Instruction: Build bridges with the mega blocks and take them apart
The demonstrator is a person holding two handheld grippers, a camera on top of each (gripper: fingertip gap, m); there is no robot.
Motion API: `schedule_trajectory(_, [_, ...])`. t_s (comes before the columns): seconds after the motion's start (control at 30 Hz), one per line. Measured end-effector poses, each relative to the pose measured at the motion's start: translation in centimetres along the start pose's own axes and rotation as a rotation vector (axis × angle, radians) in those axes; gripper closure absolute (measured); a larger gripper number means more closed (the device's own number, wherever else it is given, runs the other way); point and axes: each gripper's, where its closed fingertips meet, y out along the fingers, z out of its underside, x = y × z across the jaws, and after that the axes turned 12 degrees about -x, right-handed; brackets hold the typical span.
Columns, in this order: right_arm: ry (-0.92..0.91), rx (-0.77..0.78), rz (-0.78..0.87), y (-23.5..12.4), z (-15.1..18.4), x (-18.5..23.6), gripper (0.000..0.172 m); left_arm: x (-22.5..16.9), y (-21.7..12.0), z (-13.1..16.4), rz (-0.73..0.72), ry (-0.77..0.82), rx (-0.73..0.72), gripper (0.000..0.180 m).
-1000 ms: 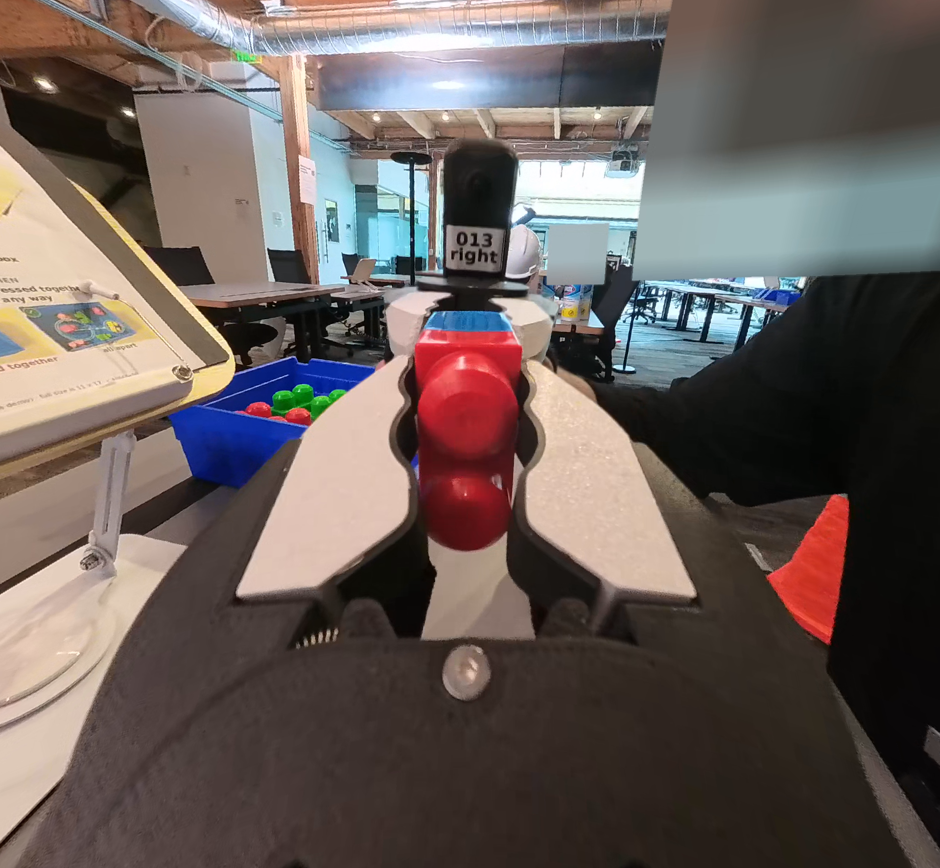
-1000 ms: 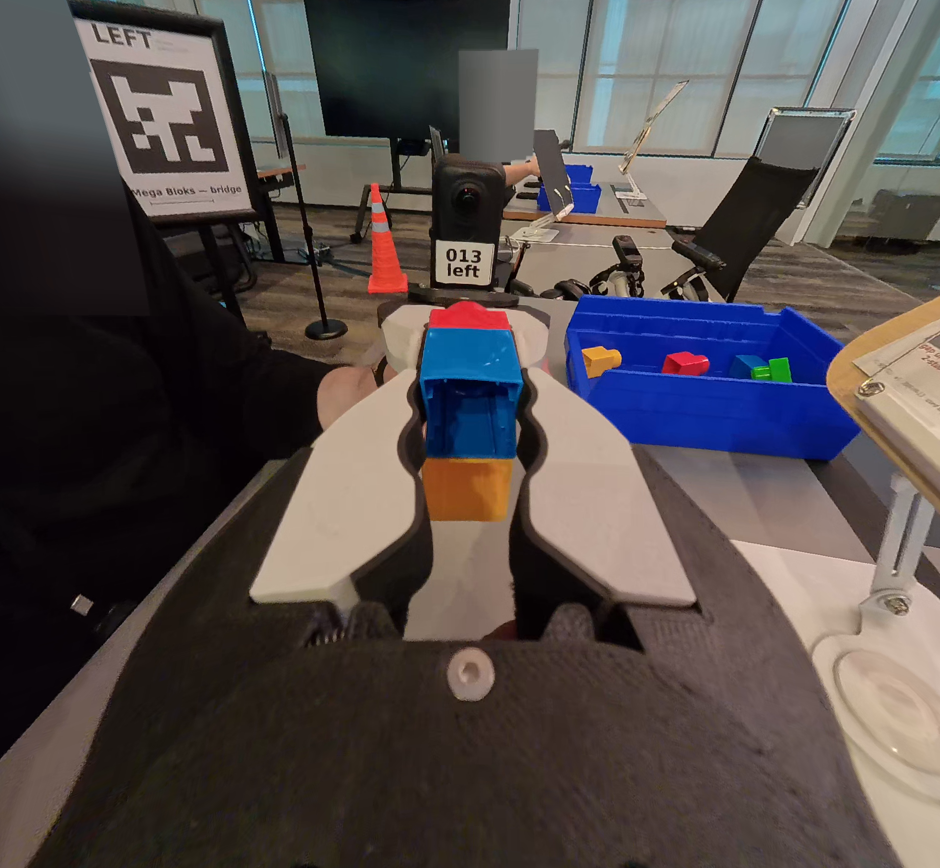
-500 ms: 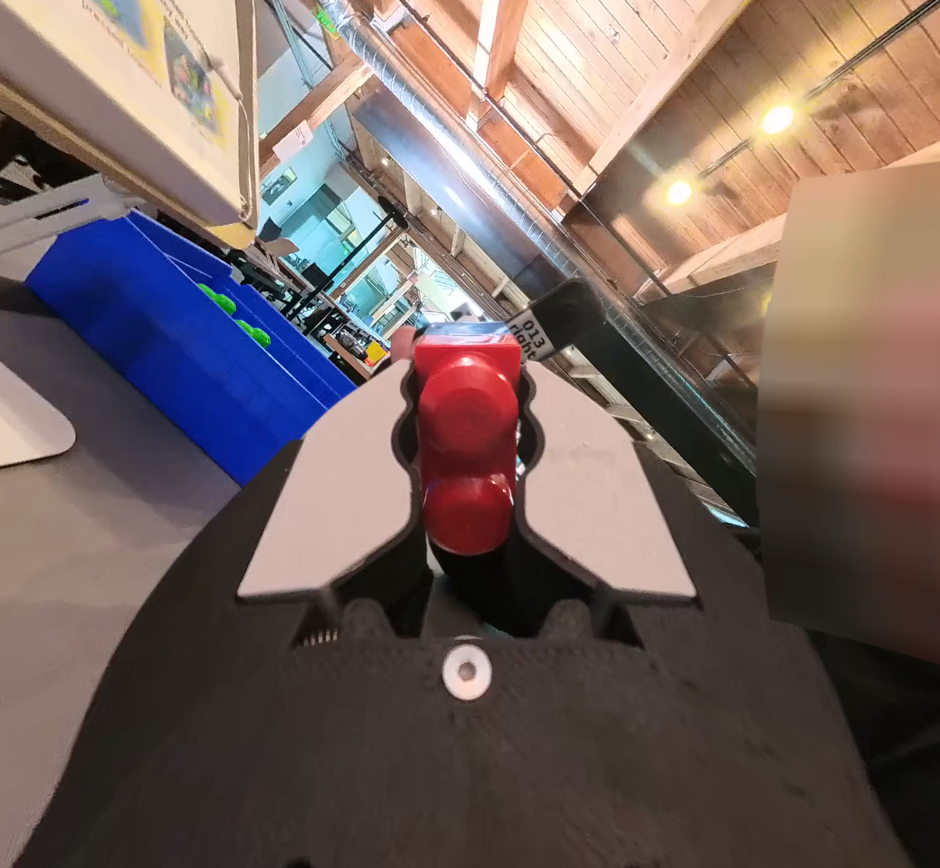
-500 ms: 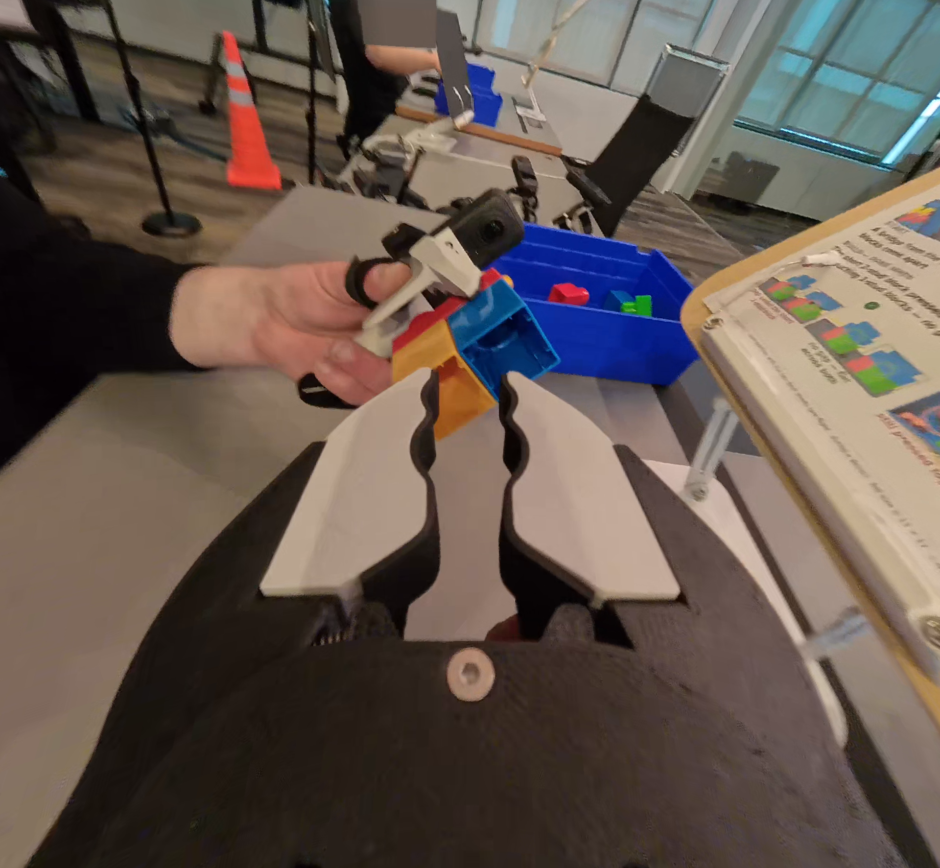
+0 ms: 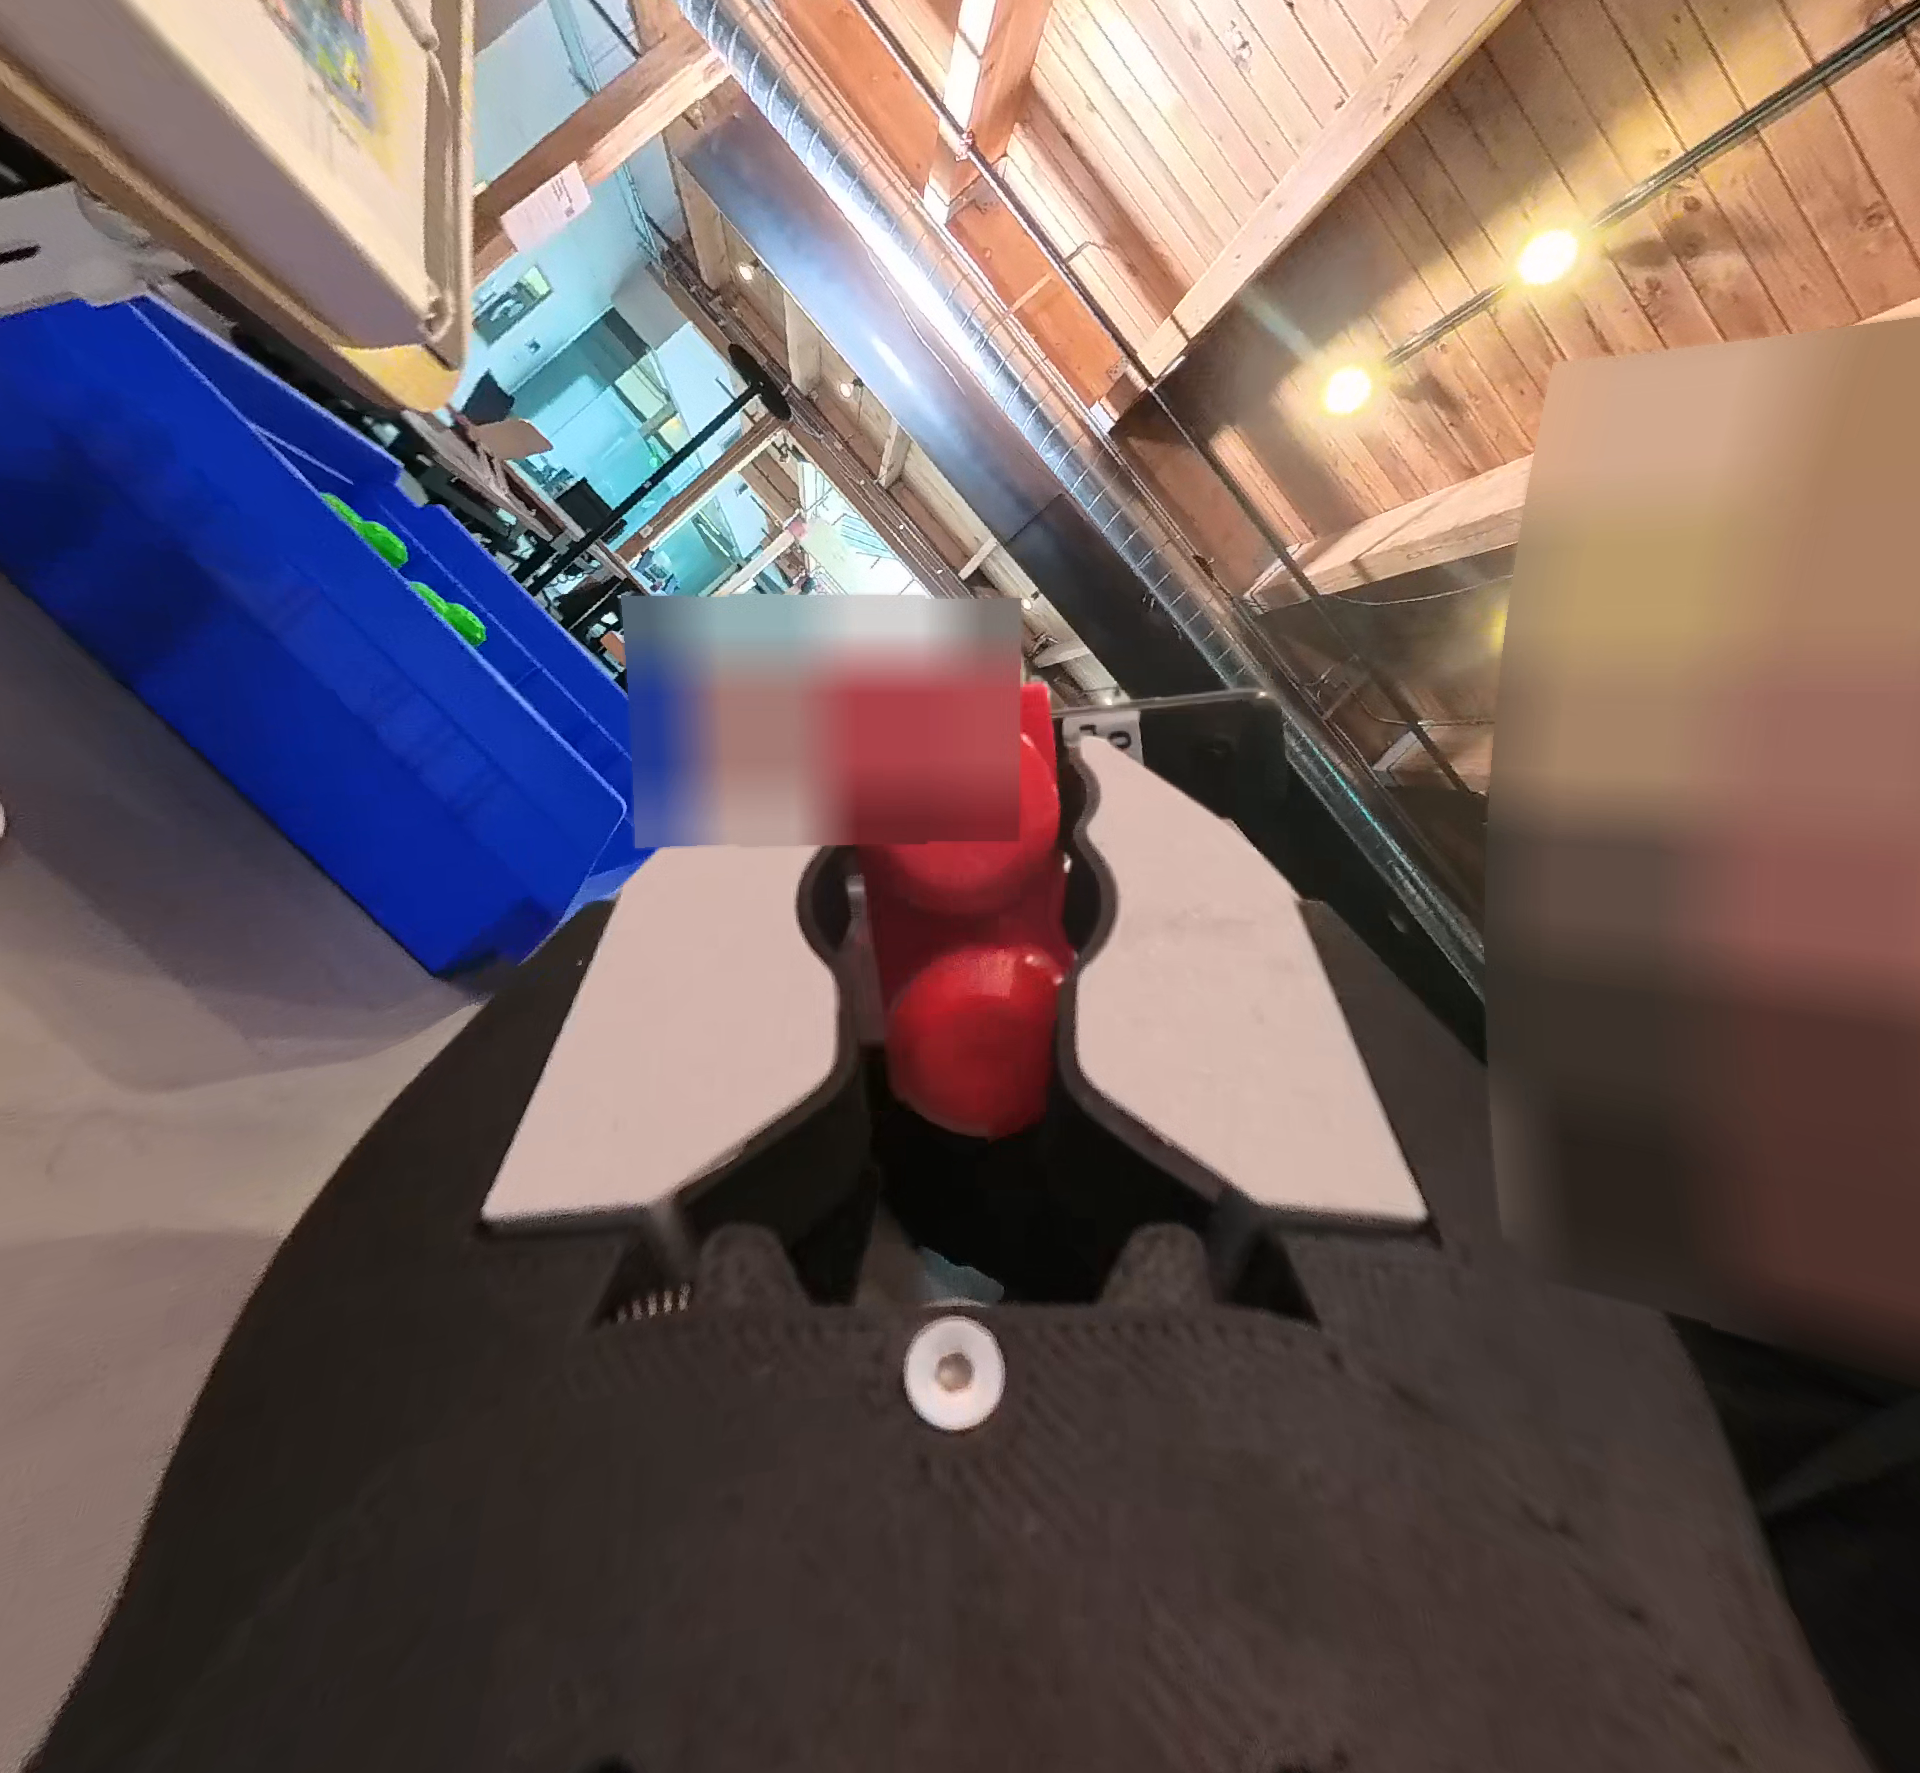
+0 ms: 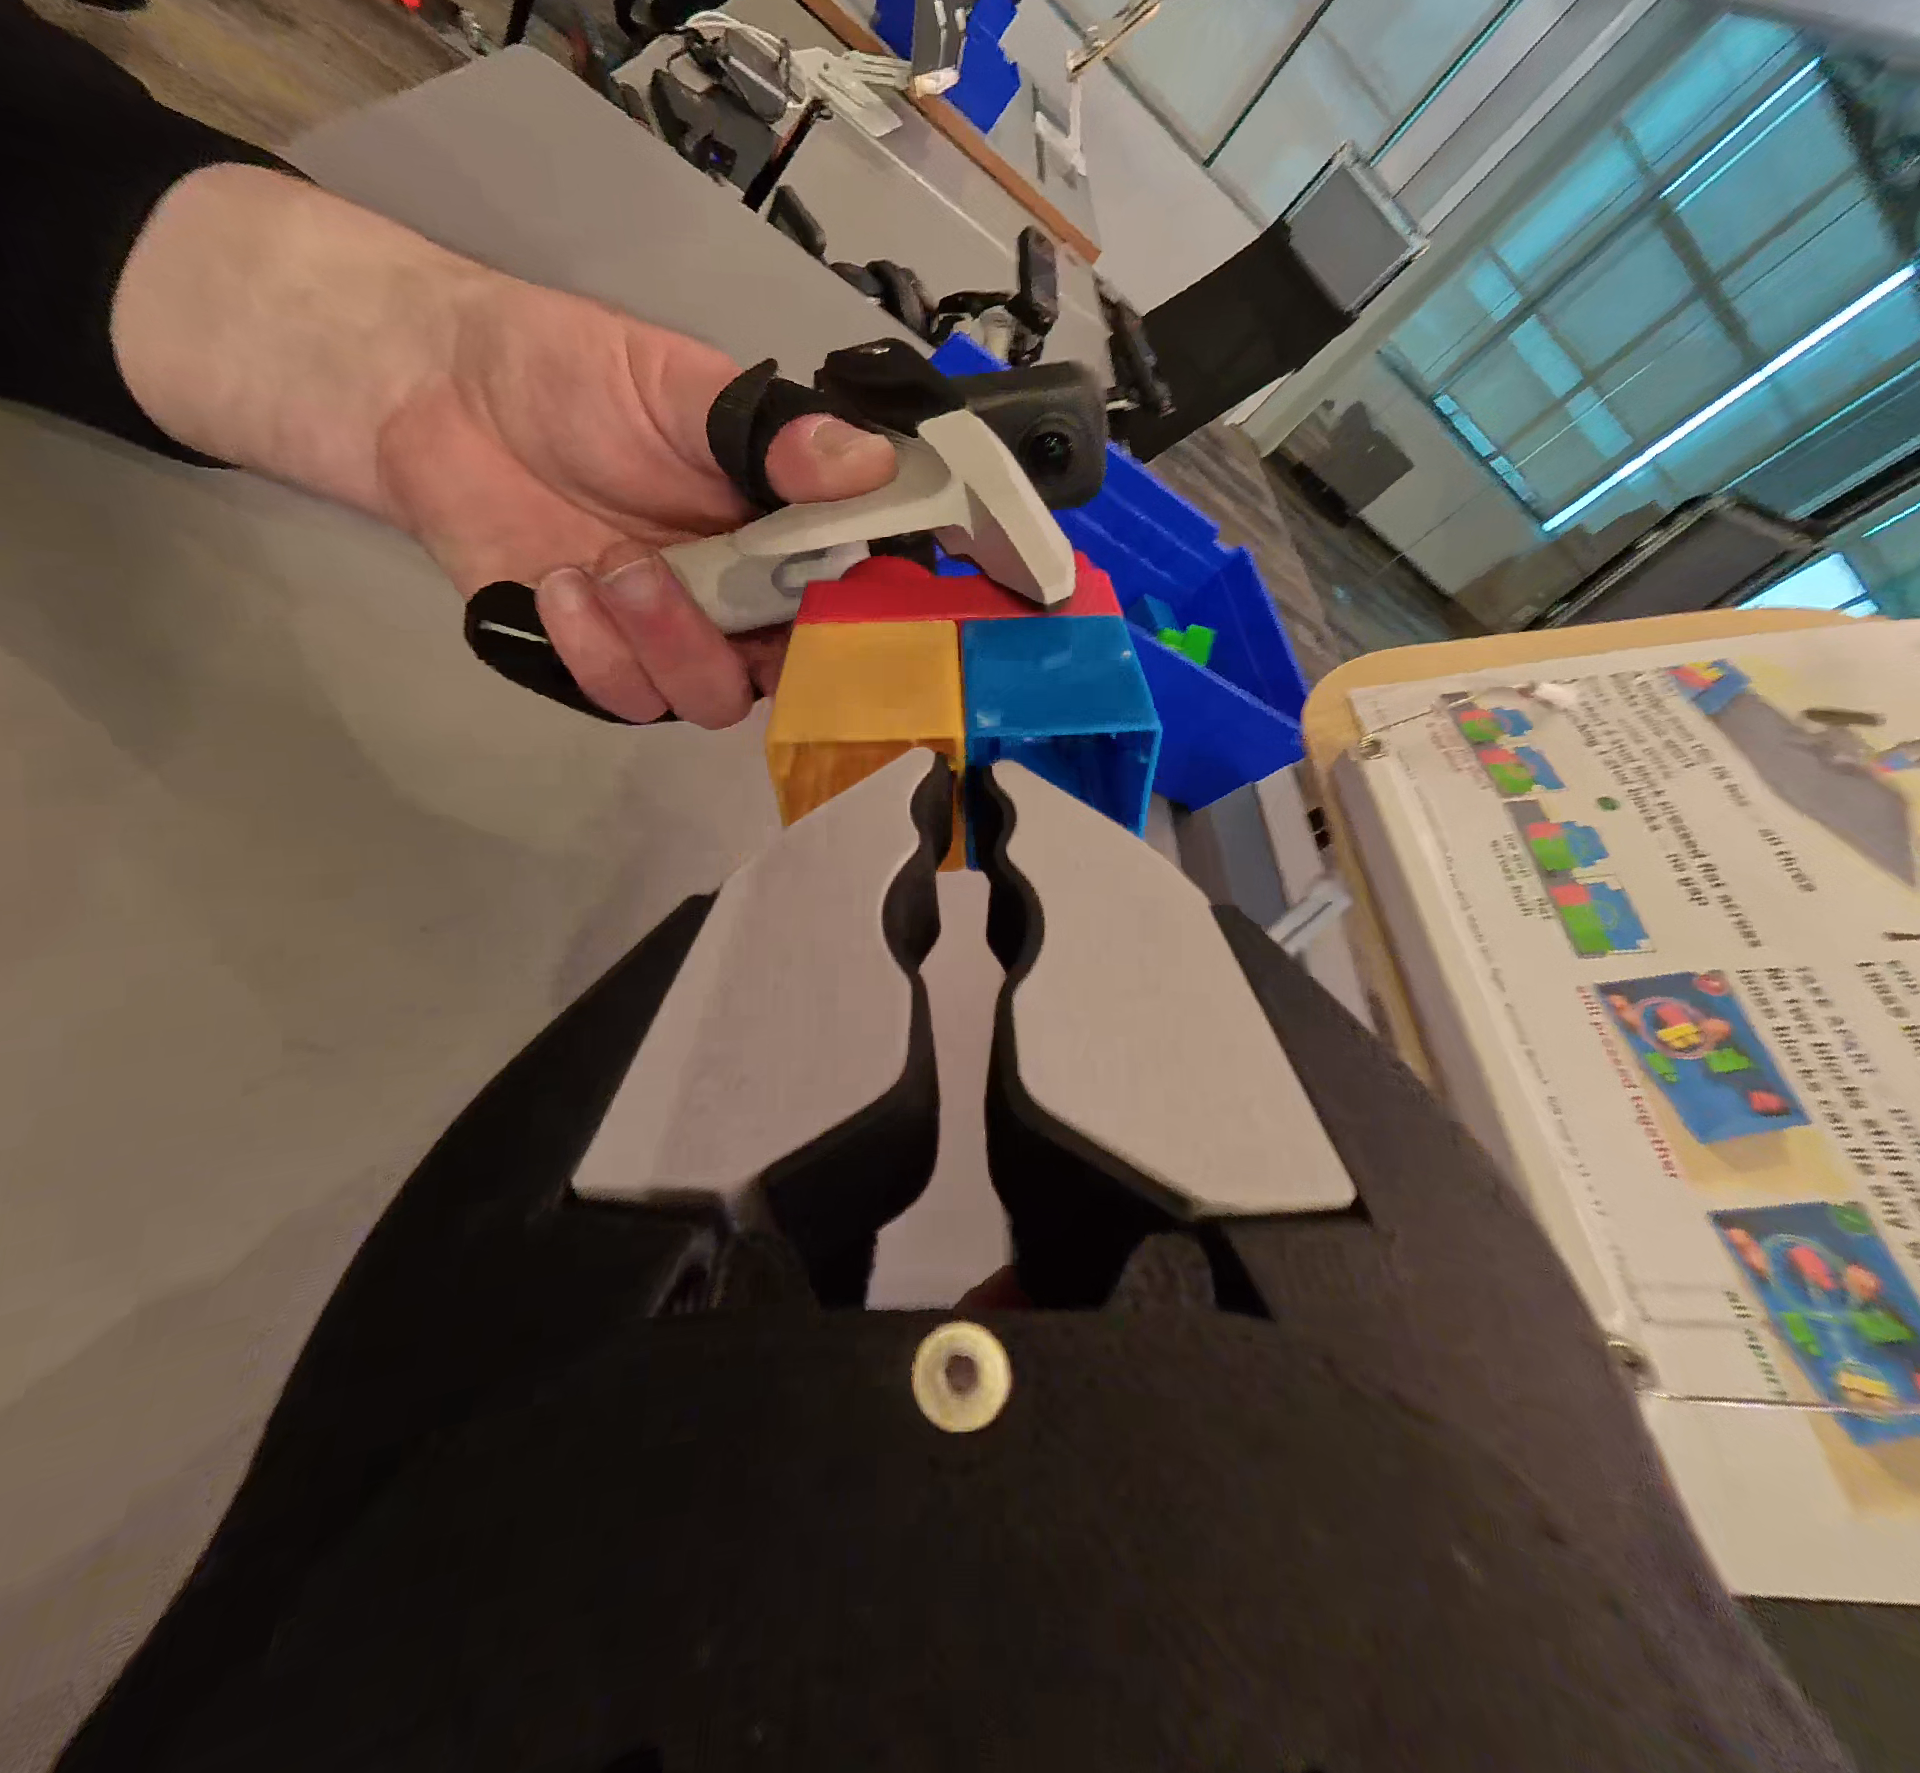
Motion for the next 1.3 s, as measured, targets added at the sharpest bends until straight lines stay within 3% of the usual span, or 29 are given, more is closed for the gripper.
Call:
schedule_trajectory(0.03, [-0.013, -0.016, 0.016, -0.1, -0.4, -0.2, 0.168, -0.4, 0.2, -0.1, 0.024, 0.012, -0.008, 0.141])
schedule_trajectory(0.2, [-0.073, -0.105, 0.26, -1.8, -2.0, -3.6, 0.169, -1.8, -0.5, -3.0, 0.069, 0.112, -0.149, 0.128])
schedule_trajectory(0.3, [-0.19, -0.057, 0.359, -1.7, -2.3, -3.9, 0.168, -1.8, 0.5, -1.2, 0.085, 0.095, -0.096, 0.122])
schedule_trajectory(0.43, [-0.317, 0.019, 0.409, -0.5, -1.9, -2.8, 0.169, -2.1, 1.5, 0.6, 0.099, 0.097, -0.068, 0.127])
schedule_trajectory(0.5, [-0.339, 0.024, 0.407, 0.0, -2.1, -2.3, 0.169, -1.8, 1.2, 0.7, 0.105, 0.082, -0.081, 0.144])
schedule_trajectory(0.6, [-0.347, 0.043, 0.359, 0.1, -1.9, -2.1, 0.168, -1.8, 1.0, 0.7, 0.092, 0.114, -0.075, 0.145])
schedule_trajectory(0.73, [-0.238, 0.013, 0.143, -0.6, -2.2, -1.0, 0.159, -1.7, 0.4, -0.5, 0.025, 0.237, -0.043, 0.145])
schedule_trajectory(0.83, [-0.075, 0.014, 0.021, -1.7, -2.2, -1.0, 0.151, -1.3, -0.1, -0.1, -0.027, 0.366, 0.112, 0.145])
schedule_trajectory(1.0, [0.206, -0.002, 0.005, -3.2, -2.5, -2.8, 0.113, 0.1, -0.2, 3.1, -0.136, 0.657, 0.419, 0.145])
schedule_trajectory(1.3, [0.349, 0.128, -0.19, -2.3, -0.6, 0.9, 0.12, 2.6, -1.3, 6.8, -0.228, 0.905, 0.743, 0.144])
